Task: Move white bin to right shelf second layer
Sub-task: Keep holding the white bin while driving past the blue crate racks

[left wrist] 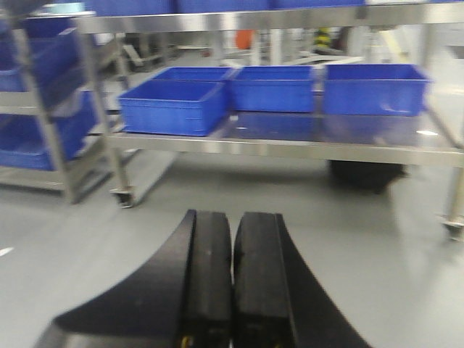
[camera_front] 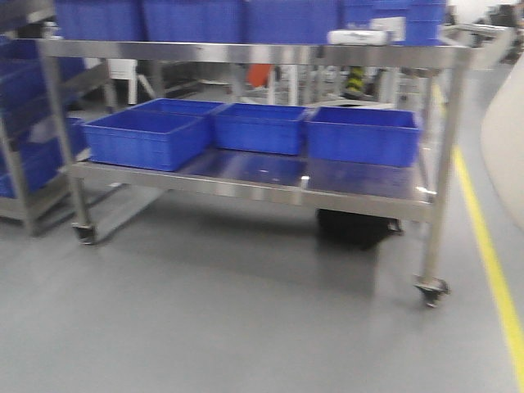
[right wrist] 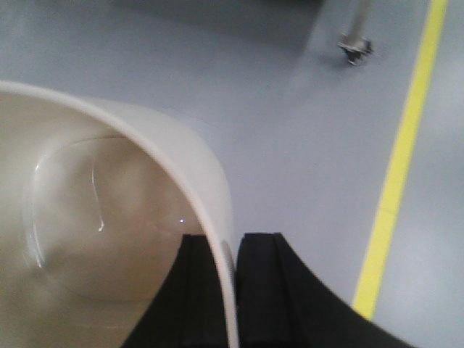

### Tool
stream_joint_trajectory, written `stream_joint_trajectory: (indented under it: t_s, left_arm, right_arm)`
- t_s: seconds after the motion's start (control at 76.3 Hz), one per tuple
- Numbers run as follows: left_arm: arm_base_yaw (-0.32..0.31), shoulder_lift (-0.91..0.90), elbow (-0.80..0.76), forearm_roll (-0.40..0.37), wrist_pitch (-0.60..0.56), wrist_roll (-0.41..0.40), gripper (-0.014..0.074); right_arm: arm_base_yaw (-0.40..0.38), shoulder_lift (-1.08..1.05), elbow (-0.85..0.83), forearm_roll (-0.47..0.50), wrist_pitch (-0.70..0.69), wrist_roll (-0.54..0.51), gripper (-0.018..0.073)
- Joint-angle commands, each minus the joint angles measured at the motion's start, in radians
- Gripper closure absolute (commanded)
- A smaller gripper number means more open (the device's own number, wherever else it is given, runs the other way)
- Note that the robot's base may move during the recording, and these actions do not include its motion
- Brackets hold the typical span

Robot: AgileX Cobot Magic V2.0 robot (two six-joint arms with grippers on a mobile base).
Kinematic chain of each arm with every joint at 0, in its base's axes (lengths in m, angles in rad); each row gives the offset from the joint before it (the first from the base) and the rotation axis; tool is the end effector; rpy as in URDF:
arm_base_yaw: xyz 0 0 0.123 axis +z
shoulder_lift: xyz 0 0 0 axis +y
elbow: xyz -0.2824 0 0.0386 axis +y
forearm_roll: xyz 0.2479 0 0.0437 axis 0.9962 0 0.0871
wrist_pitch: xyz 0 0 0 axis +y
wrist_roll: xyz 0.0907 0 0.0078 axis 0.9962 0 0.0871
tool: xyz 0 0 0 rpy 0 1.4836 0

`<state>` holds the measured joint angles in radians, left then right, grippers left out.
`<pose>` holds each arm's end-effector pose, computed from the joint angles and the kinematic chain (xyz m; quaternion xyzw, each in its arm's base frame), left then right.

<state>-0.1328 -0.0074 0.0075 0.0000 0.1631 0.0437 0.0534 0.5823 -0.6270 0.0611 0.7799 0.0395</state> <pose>0.0555 -0.0074 0.1961 0.0646 0.7306 -0.0303 0.6791 0.1032 0.0094 0.3103 0.0037 0.8951 0.0495 0.4432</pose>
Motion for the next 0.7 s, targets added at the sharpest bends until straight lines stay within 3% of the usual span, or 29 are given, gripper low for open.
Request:
stream_joint_trajectory:
  t_s: [0.0, 0.682]
  left_arm:
    - [-0.004, -0.014, 0.037, 0.0, -0.086, -0.005, 0.0512]
    - [-0.004, -0.014, 0.037, 0.0, -0.086, -0.005, 0.0512]
  right_arm:
    - [-0.008, -0.001, -0.029, 0.013, -0.085, -0.004, 0.045]
    - [-0.008, -0.001, -0.029, 0.013, -0.084, -0.004, 0.045]
